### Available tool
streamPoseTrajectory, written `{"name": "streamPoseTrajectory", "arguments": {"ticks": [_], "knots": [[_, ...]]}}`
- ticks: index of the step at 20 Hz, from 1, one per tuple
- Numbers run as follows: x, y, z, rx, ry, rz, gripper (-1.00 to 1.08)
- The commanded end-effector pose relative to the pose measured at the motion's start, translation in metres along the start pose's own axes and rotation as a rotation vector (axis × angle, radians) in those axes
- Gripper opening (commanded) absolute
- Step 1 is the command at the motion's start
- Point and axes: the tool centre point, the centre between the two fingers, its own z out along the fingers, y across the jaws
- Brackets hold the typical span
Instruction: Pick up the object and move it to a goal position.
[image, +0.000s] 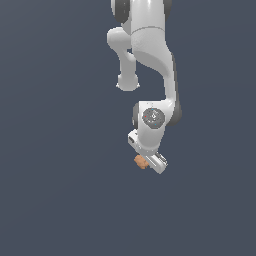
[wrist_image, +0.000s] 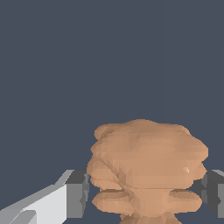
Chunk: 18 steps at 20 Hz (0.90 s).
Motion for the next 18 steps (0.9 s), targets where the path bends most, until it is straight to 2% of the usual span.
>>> {"name": "streamPoseTrajectory", "arguments": {"ticks": [1, 9, 18], "knots": [[-0.001, -0.001, -0.004, 0.001, 0.000, 0.000, -1.00], [-0.014, -0.008, -0.044, 0.001, 0.000, 0.000, -1.00], [-0.041, -0.025, -0.135, 0.000, 0.001, 0.001, -1.00]]}}
